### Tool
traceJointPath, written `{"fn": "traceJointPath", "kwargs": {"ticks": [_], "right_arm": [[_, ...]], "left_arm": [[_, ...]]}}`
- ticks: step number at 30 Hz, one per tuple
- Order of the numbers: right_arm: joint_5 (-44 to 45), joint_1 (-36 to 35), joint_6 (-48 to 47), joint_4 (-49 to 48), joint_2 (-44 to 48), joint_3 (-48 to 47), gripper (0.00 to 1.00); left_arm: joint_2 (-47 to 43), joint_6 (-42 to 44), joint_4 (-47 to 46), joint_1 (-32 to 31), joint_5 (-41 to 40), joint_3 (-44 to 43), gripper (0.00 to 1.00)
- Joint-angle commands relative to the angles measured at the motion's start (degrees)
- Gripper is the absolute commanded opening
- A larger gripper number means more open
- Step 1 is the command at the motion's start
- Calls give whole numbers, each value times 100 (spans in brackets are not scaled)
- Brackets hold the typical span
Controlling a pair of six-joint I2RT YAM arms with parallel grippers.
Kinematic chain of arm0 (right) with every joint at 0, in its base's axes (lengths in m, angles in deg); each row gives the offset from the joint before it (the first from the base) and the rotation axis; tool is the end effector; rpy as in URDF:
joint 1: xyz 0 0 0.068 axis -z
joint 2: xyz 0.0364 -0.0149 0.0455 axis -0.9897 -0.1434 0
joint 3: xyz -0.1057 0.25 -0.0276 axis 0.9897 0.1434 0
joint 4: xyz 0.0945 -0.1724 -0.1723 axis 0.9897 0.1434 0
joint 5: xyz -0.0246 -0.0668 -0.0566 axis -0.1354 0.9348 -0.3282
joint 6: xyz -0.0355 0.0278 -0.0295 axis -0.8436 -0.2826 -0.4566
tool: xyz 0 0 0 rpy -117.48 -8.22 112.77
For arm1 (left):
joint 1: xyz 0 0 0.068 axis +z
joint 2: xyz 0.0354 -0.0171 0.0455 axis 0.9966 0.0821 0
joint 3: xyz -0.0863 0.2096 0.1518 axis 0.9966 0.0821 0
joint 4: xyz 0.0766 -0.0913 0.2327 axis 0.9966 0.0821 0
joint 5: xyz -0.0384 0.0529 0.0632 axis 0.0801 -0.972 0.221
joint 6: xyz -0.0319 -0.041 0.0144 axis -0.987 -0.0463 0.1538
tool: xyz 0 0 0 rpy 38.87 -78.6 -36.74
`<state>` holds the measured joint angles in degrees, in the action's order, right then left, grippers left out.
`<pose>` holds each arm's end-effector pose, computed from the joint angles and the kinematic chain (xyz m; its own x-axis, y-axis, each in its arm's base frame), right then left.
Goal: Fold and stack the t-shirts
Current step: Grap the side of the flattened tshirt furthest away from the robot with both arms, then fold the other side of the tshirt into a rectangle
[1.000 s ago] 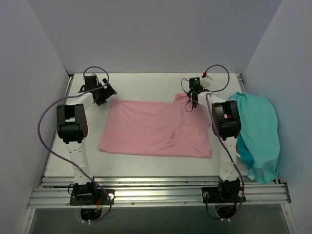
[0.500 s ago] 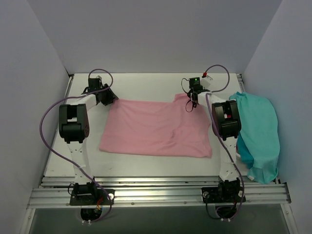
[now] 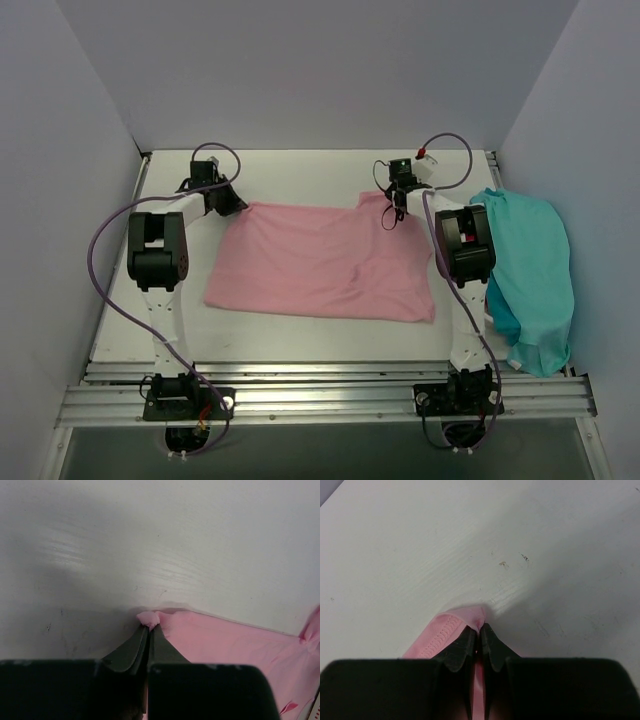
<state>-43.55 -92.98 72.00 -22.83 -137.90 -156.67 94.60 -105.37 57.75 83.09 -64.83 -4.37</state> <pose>0.5124 0.0907 0.1535 -0.3134 0.5769 -0.7543 0.3694 0.8058 0.4628 0.4964 -0.0290 0.1416 -0.7121 -0.5310 -0.4592 -0.2229 0.7913 -0.5694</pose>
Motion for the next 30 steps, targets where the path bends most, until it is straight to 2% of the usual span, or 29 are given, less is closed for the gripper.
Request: {"fn": "traceJointPath", "kwargs": {"ticks": [1, 15, 30], "right_arm": [[74, 41, -6, 251, 172, 180, 0], [171, -3, -50, 366, 1385, 821, 0], [487, -407, -59, 638, 2510, 1585, 0]], "left_arm": [[-139, 114, 166, 9, -63, -242, 2], [-1123, 694, 570, -53, -520, -110, 2], [-2344, 826, 518, -79, -634, 1093, 2]]}}
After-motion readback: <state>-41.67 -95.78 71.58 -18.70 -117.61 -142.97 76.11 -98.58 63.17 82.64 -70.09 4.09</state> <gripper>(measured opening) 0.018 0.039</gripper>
